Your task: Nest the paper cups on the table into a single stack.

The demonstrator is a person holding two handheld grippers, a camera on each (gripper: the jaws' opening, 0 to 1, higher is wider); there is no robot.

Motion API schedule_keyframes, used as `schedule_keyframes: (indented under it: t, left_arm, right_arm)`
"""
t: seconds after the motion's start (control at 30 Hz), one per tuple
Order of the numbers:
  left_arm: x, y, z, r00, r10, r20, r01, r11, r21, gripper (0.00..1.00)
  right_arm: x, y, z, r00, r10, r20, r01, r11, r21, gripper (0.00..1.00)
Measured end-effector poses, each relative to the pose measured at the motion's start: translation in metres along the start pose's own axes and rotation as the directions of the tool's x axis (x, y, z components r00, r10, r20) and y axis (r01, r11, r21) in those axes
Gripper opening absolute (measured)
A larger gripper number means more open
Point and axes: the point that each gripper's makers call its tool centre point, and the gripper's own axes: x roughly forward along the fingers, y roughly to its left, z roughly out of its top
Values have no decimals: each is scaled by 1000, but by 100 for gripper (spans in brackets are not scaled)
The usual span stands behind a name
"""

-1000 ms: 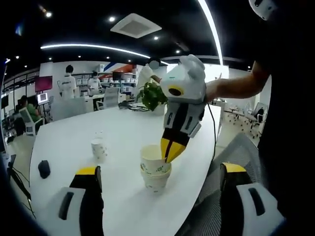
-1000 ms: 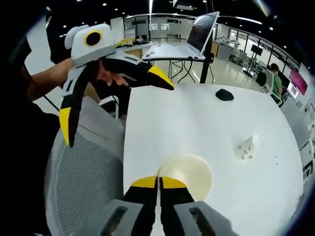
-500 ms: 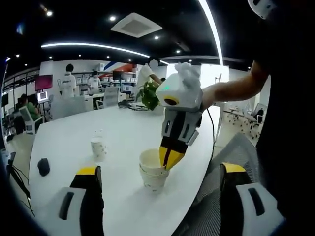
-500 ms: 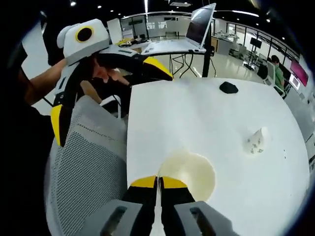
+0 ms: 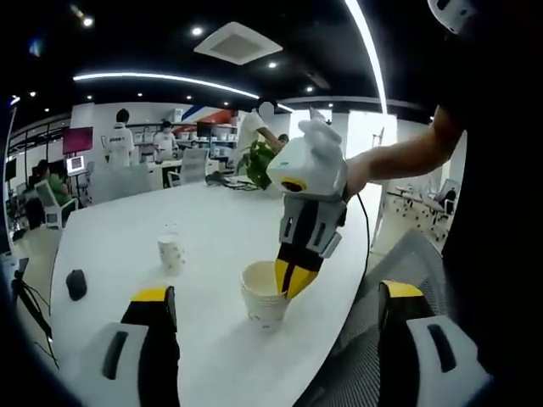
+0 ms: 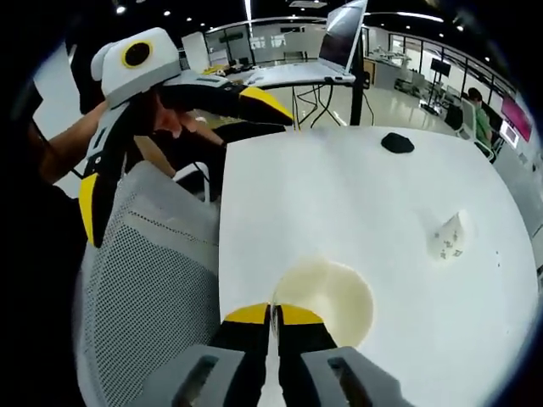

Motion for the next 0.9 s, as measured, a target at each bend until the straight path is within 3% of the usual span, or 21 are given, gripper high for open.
schedule_keyframes:
  t: [0.7,0.9]
  left_arm:
    - [-1,0,-4,1000,8,-12,-8,1000,2,97]
    - [-1,1,-5,1000,8,-13,-8,1000,1,97]
  right_arm:
    - [2,0,-1,1000,1,-1,-1,1000,18,0]
    - [3,0,-2,1000,1,1,-1,1000,-13,0]
